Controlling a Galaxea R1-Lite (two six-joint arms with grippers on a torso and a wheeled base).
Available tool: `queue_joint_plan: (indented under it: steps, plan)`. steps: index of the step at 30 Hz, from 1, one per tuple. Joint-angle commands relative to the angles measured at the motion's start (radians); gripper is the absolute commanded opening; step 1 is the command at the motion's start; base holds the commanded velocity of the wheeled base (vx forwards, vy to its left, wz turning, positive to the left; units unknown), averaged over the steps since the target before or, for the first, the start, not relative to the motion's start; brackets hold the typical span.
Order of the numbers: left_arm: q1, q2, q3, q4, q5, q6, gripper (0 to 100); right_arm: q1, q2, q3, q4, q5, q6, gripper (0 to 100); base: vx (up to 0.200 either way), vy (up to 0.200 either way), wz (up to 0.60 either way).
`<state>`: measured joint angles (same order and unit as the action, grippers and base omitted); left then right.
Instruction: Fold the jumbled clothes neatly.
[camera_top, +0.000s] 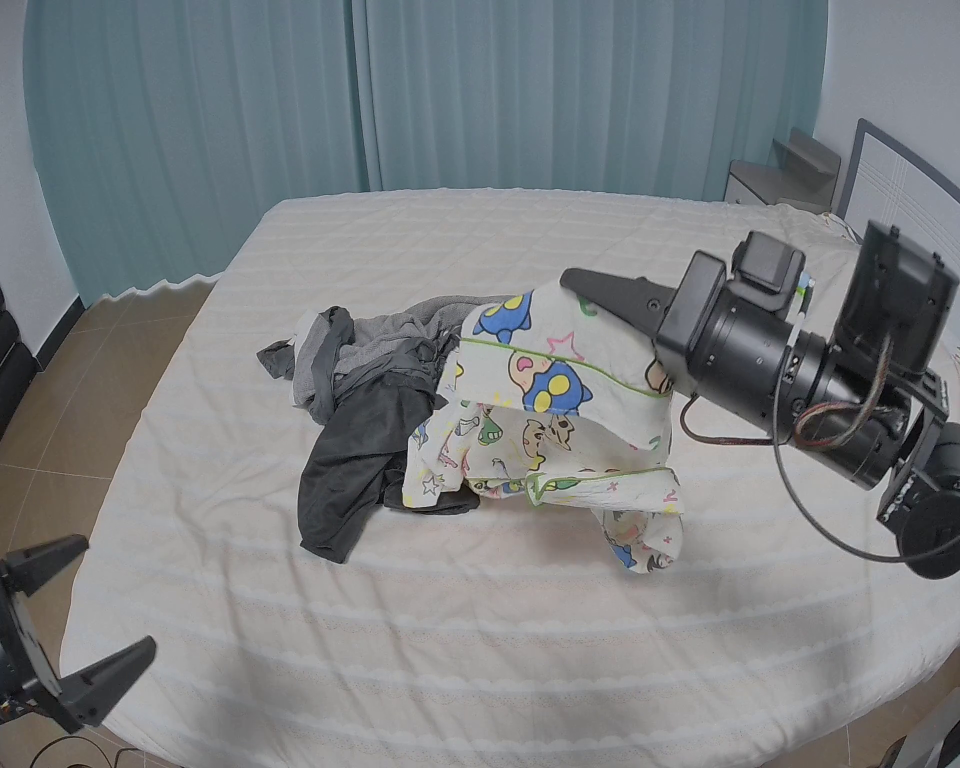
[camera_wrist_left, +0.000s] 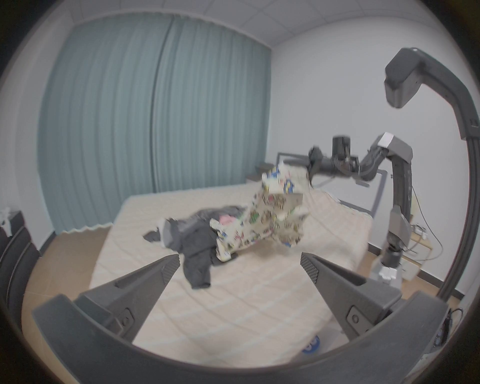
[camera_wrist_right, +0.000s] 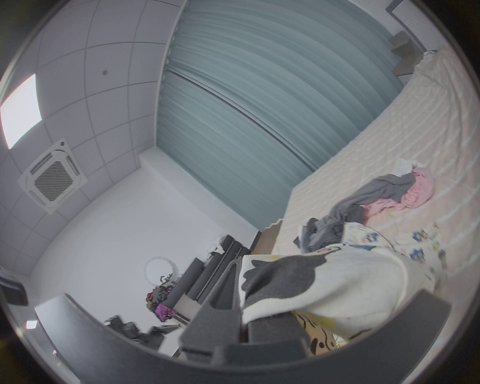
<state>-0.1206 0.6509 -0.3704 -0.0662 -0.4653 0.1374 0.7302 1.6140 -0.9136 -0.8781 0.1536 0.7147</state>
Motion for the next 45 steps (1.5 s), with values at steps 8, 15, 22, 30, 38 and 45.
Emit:
queue_joint_plan:
  steps: [8, 15, 22, 30, 38, 45]
  plan:
    - [-0.228, 0.575, -0.007, -0.096, -0.009, 0.128, 100, 0.055, -0.161, -0.128, 0.114, 0.104, -0.008, 0, 0.0, 0.0, 0.0]
    - [-0.294, 0.742, 0.031, -0.336, -0.01, 0.117, 100, 0.117, -0.169, -0.139, 0.146, 0.119, -0.009, 0, 0.0, 0.0, 0.0]
    - [-0.425, 0.794, 0.033, -0.397, -0.012, 0.06, 100, 0.152, -0.137, -0.185, 0.156, 0.116, -0.009, 0, 0.0, 0.0, 0.0]
    - [-0.508, 0.811, 0.022, -0.399, -0.003, -0.016, 100, 0.156, -0.102, -0.223, 0.156, 0.113, -0.008, 0, 0.0, 0.0, 0.0]
    - [-0.527, 0.987, 0.021, -0.546, 0.209, -0.07, 100, 0.176, -0.094, -0.251, 0.156, 0.106, -0.008, 0, 0.0, 0.0, 0.0]
    - [-0.536, 1.145, 0.013, -0.718, 0.425, -0.13, 100, 0.178, -0.105, -0.251, 0.156, 0.106, -0.008, 0, 0.0, 0.0, 0.0]
